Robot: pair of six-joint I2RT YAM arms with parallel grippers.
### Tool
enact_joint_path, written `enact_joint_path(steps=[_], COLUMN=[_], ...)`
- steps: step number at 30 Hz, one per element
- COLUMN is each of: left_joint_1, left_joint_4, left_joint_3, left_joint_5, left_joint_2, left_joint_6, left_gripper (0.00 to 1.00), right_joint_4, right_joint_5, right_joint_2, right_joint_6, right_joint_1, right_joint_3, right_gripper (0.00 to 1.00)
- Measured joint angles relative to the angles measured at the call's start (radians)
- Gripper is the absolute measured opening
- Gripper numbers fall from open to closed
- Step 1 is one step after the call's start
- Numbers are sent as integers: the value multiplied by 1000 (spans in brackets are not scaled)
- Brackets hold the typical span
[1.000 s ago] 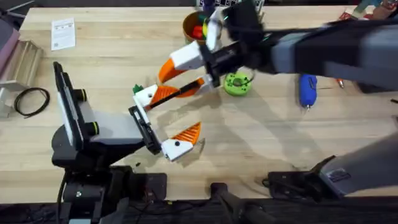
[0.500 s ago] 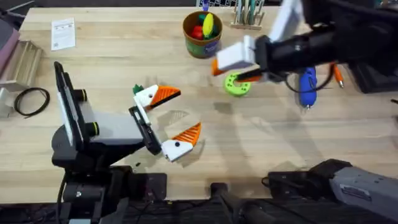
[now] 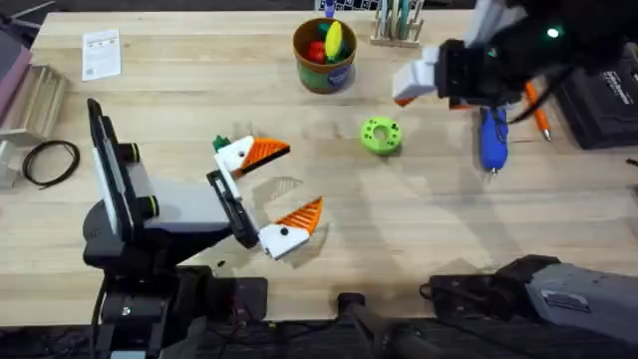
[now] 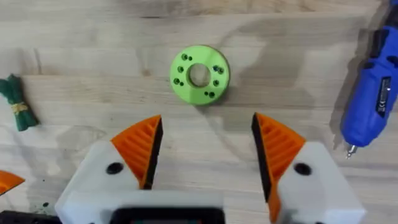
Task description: Pick up the gripper from the table and insert it into the empty holder that is missing its gripper. Then pick up a screw, insert it into the mounting hole, and use the screwdriver to tighten it. Finally, clean up the table by picking up the vegetable and placing it into the bucket.
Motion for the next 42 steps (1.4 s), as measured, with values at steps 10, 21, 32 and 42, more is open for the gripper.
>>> enact_joint_path(steps=[10, 21, 32, 42], left_joint_1=[0, 0, 0, 0], left_joint_4=[0, 0, 0, 0], left_joint_3=[0, 0, 0, 0], left_joint_5=[0, 0, 0, 0], left_joint_2=[0, 0, 0, 0], left_joint_6=[0, 0, 0, 0], left_gripper=[986, 986, 985, 985], right_joint_4=[35, 96, 132, 162], right_joint_5=[31, 31, 31, 31], right_joint_2=[214, 352, 397, 439], right_joint_6=[119, 236, 303, 325], right_joint_1=[8, 8, 8, 8], right_joint_3=[13, 13, 13, 13], right_gripper=[794, 711, 596, 513])
